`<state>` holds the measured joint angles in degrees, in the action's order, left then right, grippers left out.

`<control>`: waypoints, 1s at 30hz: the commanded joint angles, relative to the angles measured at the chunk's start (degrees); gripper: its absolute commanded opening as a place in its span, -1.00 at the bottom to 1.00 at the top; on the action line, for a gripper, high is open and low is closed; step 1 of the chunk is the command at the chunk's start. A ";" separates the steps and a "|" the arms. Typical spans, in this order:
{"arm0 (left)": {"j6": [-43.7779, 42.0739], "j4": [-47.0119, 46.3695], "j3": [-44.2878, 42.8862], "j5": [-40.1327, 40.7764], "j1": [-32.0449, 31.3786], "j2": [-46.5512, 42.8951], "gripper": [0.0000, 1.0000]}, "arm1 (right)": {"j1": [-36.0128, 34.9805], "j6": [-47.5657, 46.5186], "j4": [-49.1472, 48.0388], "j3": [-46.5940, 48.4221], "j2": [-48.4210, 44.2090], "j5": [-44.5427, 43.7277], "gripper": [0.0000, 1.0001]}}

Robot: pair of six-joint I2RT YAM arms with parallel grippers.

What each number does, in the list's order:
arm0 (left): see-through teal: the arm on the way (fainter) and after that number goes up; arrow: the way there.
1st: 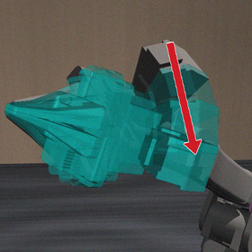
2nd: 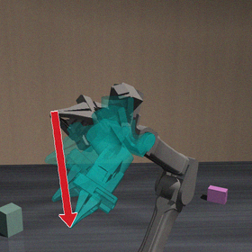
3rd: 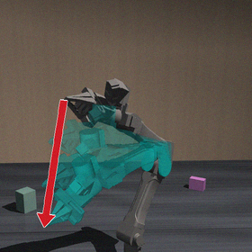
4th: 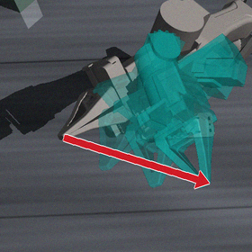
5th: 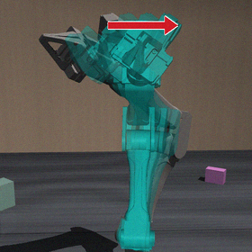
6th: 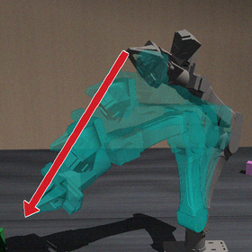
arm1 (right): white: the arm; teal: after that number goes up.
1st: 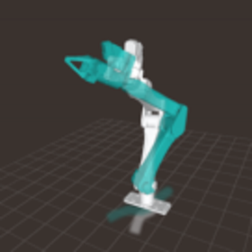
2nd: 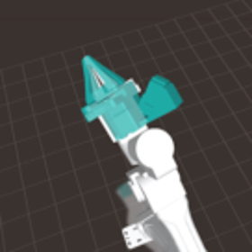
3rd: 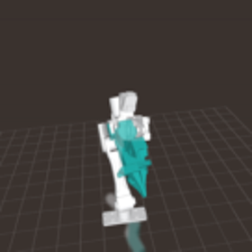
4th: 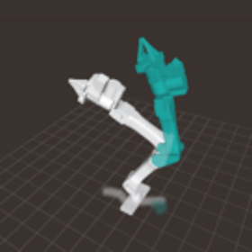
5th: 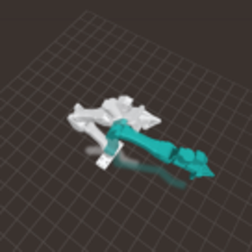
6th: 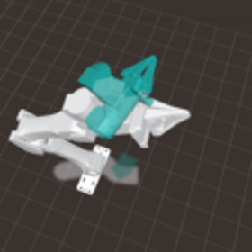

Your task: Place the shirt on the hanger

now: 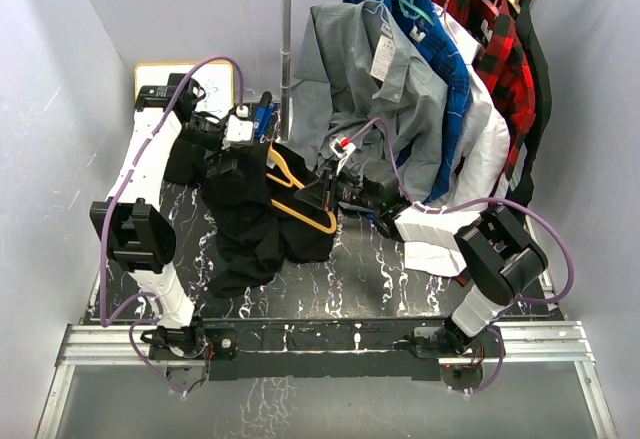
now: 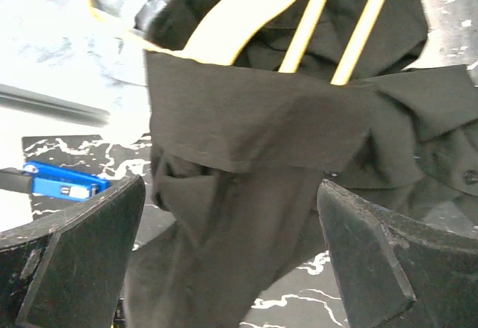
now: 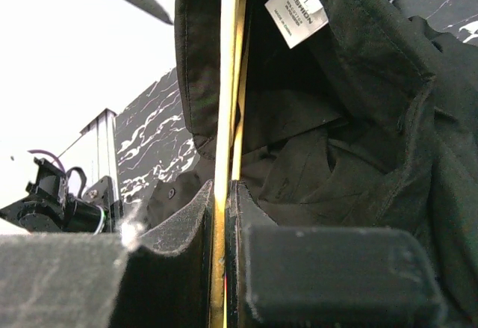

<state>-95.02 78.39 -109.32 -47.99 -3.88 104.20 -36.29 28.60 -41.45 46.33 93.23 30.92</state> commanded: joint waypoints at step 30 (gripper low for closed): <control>5.90 4.04 -1.80 -5.47 -8.50 -7.92 -1.00 | -1.92 -2.54 3.58 -1.28 -16.23 0.41 -1.00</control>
<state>-90.37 82.78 -111.44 -41.36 -9.76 102.24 -36.38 25.17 -37.58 44.40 82.78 34.22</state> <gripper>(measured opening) 0.062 0.045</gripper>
